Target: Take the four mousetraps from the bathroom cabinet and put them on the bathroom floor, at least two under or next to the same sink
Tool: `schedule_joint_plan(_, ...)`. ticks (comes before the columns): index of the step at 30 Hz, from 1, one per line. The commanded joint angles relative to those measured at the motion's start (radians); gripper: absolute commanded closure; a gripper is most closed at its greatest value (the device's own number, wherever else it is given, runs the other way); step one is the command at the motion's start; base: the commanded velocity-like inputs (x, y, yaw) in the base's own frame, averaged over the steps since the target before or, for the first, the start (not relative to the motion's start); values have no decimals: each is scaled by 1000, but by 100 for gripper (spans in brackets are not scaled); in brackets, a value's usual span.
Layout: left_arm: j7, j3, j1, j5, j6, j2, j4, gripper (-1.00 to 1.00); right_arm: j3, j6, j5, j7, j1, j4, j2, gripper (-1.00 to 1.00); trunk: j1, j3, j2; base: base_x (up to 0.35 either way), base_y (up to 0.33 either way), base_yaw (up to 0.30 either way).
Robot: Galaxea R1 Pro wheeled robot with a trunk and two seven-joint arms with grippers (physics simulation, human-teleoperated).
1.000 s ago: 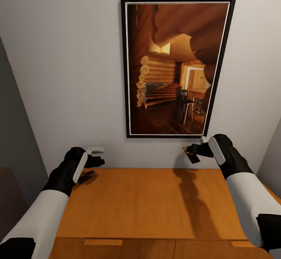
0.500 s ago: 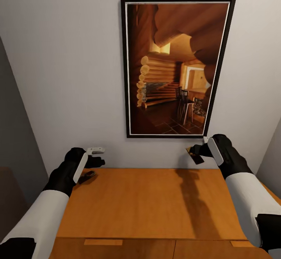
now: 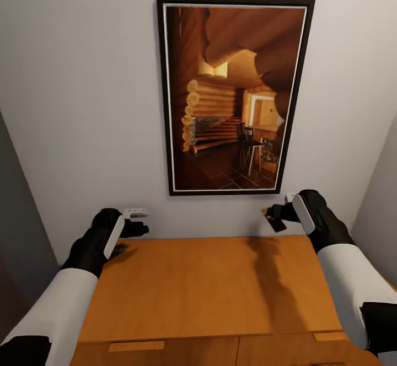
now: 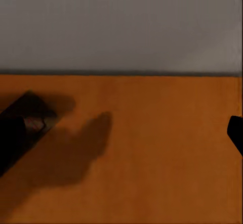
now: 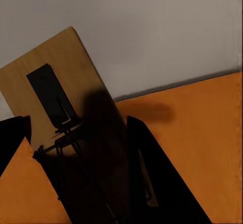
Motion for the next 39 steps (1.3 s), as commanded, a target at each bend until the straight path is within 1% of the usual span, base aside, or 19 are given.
schedule_joint_plan(1, 6, -1, -1, 9, 4, 1, 0, -100, 0, 3, -11, -10, -1, -1, 0, 100, 0, -1, -1, 0, 0, -236)
schedule_joint_plan(9, 6, -1, -1, 10, 4, 5, 7, -100, -1, 3, 1, -12, -5, -2, -6, 100, 0, 2, -1, 0, 0, -240)
schedule_joint_plan(18, 5, -1, -1, 11, 4, 4, 15, -100, 0, 3, 5, -14, -7, -4, -10, 100, 0, 6, -1, 0, 0, -217)
schedule_joint_plan(25, 6, -1, -1, 9, 4, 5, 19, -100, 0, 3, 6, -14, -7, -3, -9, 100, 0, 6, -1, -64, 59, -43)
schedule_joint_plan(39, 6, -1, -1, 7, 4, 6, 21, -100, -2, 3, 3, -17, -7, -2, -8, 100, 0, 6, -1, -234, 223, -2)
